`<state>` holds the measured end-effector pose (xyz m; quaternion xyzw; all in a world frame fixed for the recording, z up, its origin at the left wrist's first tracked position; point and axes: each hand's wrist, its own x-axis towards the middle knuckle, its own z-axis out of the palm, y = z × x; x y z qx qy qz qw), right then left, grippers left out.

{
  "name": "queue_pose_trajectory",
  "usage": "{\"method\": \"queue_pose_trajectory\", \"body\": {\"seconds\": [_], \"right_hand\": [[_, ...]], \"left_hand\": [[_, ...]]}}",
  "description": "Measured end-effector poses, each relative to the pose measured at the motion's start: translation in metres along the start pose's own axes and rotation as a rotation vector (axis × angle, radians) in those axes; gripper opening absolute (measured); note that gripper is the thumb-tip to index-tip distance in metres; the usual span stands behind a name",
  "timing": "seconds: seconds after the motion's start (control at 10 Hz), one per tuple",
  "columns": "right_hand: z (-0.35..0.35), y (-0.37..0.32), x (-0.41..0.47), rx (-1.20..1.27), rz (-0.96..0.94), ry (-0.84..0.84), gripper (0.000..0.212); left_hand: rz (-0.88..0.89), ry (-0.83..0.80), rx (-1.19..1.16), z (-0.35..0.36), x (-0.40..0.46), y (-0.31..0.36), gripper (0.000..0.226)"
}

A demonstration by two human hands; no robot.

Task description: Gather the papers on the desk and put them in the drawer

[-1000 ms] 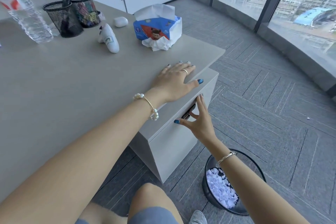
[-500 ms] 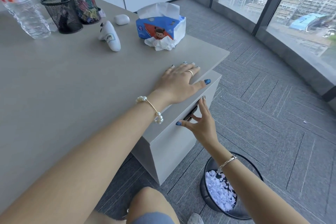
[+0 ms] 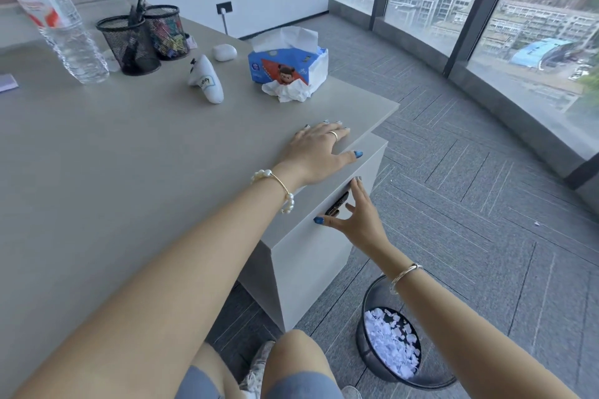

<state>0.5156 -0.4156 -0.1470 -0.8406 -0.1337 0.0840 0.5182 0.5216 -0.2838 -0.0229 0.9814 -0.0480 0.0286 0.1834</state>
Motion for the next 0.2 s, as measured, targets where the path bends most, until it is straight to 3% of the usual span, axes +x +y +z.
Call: {"method": "queue_pose_trajectory", "body": {"seconds": [0.2], "right_hand": [[-0.008,-0.014,-0.023,-0.033,0.049,-0.065,0.107]], "left_hand": [[0.002,0.002,-0.190,-0.004,-0.009,0.000,0.056]]}}
